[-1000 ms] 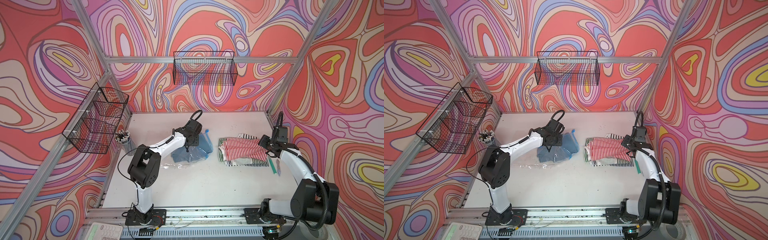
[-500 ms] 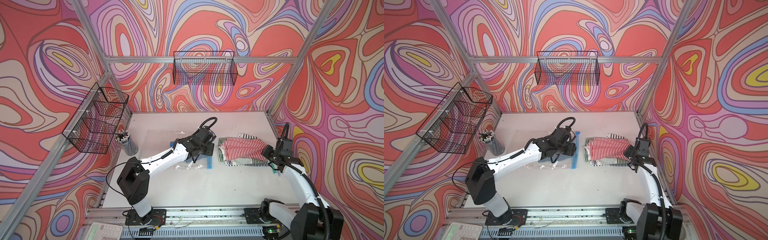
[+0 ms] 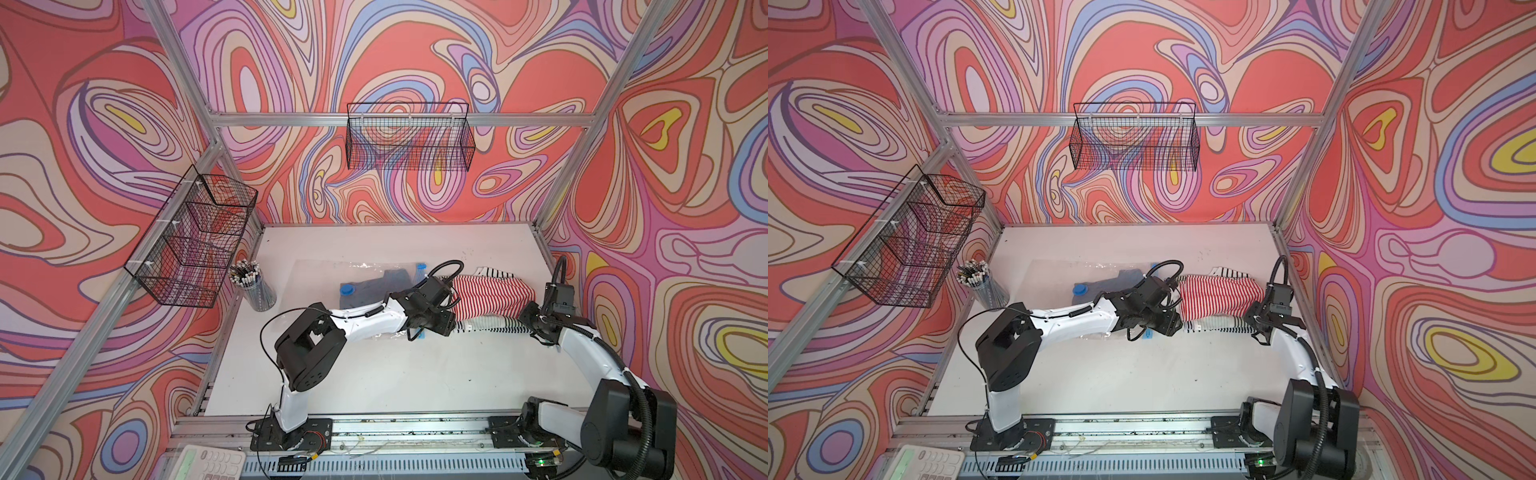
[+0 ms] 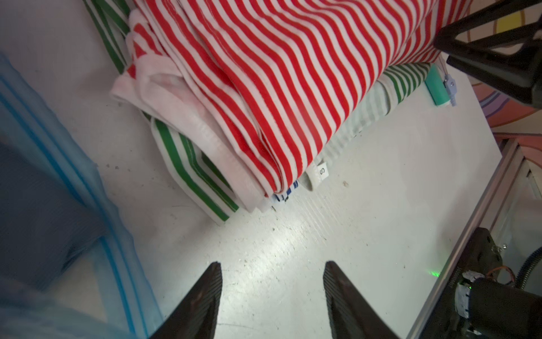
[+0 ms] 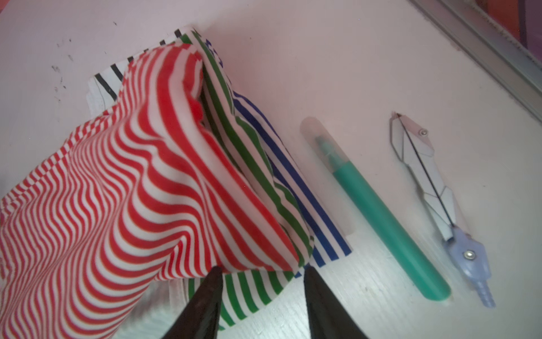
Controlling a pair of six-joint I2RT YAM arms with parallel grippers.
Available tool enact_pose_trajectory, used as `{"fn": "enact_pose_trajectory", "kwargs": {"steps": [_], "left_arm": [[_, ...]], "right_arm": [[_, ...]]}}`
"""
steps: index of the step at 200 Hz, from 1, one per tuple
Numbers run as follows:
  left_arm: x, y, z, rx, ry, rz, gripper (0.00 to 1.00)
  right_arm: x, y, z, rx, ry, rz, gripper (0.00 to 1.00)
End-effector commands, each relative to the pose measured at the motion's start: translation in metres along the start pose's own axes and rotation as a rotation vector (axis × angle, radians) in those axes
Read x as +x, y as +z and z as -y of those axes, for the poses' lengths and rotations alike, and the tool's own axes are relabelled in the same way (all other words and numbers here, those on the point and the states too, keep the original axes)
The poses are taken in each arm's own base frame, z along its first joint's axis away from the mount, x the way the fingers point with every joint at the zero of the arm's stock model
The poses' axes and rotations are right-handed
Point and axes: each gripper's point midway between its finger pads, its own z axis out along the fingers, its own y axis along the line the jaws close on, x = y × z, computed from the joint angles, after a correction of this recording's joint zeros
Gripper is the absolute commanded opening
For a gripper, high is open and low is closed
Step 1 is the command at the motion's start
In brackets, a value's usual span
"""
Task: Take the tank top out of the vacuum bag
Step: Take out the tank top from the vacuum bag.
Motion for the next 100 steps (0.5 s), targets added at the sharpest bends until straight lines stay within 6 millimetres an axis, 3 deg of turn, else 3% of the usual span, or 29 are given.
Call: {"fn": "enact_pose_trajectory", "kwargs": {"steps": [1,32,73,100], "left_arm": [[-0.022,0.008,0.001,-0.018,0.027,0.044,0.58],[-0.028,0.026,-0.002,-0.036,0.020,0.036,0.56],[-0.038,0.033,-0.007,-0.078,0.017,0.062,0.53],[-0.042,0.038,-0.016,-0.135,0.040,0.067,0.46]], "right_arm": [[-0.006,0.007,0.005,0.022,0.002,0.023,0.46],[-0.009,0.009,0.001,0.003,0.010,0.035,0.33],[-0.017,0.003,0.001,0.007,0.016,0.073,0.15],[-0.022,0.000,0.001,0.014,0.008,0.090,0.13]]}}
